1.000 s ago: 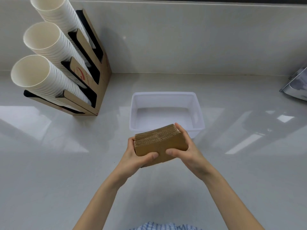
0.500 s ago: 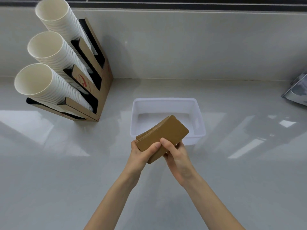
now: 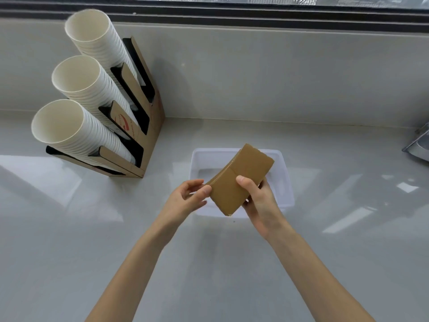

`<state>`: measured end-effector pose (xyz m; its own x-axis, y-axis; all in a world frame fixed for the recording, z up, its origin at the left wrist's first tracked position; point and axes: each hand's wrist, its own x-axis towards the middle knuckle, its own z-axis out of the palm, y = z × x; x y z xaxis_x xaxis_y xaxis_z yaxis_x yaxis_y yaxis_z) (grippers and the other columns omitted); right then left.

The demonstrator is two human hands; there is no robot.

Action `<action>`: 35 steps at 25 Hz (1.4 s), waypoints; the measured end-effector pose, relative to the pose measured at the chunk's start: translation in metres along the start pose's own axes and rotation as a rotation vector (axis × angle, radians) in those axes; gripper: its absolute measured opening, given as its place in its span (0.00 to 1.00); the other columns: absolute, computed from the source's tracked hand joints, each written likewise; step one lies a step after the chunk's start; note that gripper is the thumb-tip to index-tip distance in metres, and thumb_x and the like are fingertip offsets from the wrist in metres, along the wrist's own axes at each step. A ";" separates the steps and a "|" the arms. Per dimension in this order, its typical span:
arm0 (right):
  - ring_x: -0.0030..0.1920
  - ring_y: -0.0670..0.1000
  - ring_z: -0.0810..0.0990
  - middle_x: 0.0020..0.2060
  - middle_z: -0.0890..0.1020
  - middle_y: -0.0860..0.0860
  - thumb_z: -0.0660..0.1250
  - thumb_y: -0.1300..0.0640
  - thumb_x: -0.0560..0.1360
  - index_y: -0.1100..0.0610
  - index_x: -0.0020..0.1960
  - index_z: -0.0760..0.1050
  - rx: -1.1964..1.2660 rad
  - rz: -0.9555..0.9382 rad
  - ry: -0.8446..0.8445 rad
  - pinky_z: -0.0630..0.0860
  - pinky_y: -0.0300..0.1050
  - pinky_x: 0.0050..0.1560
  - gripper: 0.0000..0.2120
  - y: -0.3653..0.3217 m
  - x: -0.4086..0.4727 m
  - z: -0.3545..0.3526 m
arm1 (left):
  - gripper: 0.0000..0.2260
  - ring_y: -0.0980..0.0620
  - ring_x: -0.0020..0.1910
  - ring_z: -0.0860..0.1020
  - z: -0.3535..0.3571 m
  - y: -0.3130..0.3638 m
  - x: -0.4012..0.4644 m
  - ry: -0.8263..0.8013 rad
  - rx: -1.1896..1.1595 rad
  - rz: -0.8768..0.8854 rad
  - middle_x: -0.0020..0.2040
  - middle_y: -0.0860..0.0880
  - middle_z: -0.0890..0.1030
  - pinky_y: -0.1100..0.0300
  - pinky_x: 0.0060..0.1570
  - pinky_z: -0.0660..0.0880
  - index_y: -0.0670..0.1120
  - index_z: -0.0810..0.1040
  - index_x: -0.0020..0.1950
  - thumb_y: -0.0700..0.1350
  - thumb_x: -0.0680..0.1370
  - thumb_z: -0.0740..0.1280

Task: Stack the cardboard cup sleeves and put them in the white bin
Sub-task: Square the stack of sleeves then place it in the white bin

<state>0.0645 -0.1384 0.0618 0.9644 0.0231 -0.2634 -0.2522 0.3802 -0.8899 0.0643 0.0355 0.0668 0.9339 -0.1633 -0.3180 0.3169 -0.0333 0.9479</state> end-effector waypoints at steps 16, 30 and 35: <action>0.45 0.48 0.77 0.52 0.77 0.52 0.68 0.59 0.71 0.59 0.65 0.64 -0.327 0.360 0.157 0.72 0.40 0.37 0.25 0.006 0.083 -0.002 | 0.19 0.49 0.58 0.72 -0.024 -0.008 0.064 0.270 0.323 -0.077 0.65 0.45 0.73 0.52 0.62 0.70 0.44 0.65 0.68 0.43 0.77 0.59; 0.57 0.56 0.76 0.57 0.76 0.56 0.71 0.52 0.67 0.60 0.63 0.68 -0.472 0.496 0.055 0.74 0.51 0.62 0.28 0.033 0.098 0.031 | 0.16 0.53 0.55 0.71 -0.020 -0.019 0.070 0.232 0.372 -0.052 0.66 0.46 0.72 0.59 0.54 0.70 0.46 0.67 0.67 0.43 0.79 0.57; 0.62 0.57 0.73 0.62 0.73 0.55 0.67 0.33 0.47 0.55 0.62 0.70 -0.674 0.496 0.100 0.71 0.54 0.65 0.47 0.051 0.105 0.031 | 0.17 0.55 0.55 0.69 -0.020 -0.022 0.070 0.224 0.389 -0.053 0.67 0.47 0.71 0.60 0.53 0.69 0.46 0.65 0.68 0.44 0.79 0.57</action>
<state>0.1550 -0.0880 0.0005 0.7254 -0.0524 -0.6864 -0.6694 -0.2861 -0.6856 0.1263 0.0446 0.0237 0.9443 0.0651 -0.3225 0.3199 -0.4108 0.8538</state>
